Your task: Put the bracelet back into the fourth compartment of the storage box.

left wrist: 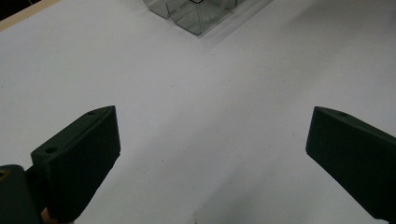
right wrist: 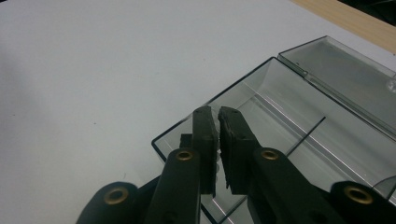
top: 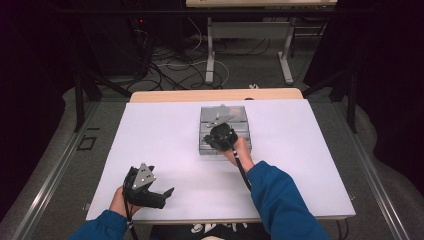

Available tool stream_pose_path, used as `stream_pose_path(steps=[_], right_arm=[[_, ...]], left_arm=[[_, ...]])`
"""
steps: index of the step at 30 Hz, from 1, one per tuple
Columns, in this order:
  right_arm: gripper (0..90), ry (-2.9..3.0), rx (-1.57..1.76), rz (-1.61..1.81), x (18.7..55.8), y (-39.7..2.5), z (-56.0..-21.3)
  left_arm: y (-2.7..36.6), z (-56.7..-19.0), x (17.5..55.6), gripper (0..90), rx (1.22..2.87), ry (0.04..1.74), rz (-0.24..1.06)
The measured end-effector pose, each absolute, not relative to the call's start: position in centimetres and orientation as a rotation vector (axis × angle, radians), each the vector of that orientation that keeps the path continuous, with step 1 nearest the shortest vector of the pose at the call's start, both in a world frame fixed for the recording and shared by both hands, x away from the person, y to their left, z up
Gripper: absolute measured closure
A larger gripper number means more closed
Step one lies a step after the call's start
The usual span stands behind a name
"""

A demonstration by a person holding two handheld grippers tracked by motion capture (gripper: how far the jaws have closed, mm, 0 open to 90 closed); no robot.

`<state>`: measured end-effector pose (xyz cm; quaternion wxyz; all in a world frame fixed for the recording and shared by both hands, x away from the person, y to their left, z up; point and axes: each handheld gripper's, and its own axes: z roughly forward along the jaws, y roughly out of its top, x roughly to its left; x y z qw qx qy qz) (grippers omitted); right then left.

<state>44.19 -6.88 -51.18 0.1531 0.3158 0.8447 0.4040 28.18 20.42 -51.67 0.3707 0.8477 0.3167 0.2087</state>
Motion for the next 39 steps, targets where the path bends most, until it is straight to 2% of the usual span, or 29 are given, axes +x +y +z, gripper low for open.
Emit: stream_pose_path(steps=[22, 24, 26, 30, 39], right_arm=[[84.4, 2.449, 1.028, 1.045, 45.6, -7.4, -52.8], [80.8, 2.464, 1.038, 1.019, 45.6, -7.5, -52.7], [72.4, 2.458, 1.020, 1.036, 45.6, -7.7, -52.6], [66.3, 2.469, 1.035, 1.054, 45.3, -8.0, -52.1], [35.9, 2.480, 1.012, 1.120, 44.5, -9.3, -50.8]], left_arm=[[20.4, -51.7, 28.2, 2.9, 2.175, 0.811, 0.536], [20.4, -51.7, 28.3, 2.9, 2.165, 0.803, 0.553], [20.5, -51.6, 28.3, 2.9, 2.178, 0.804, 0.544], [20.4, -51.8, 28.3, 2.9, 2.162, 0.804, 0.558], [20.4, -51.7, 28.2, 2.9, 2.171, 0.813, 0.541]])
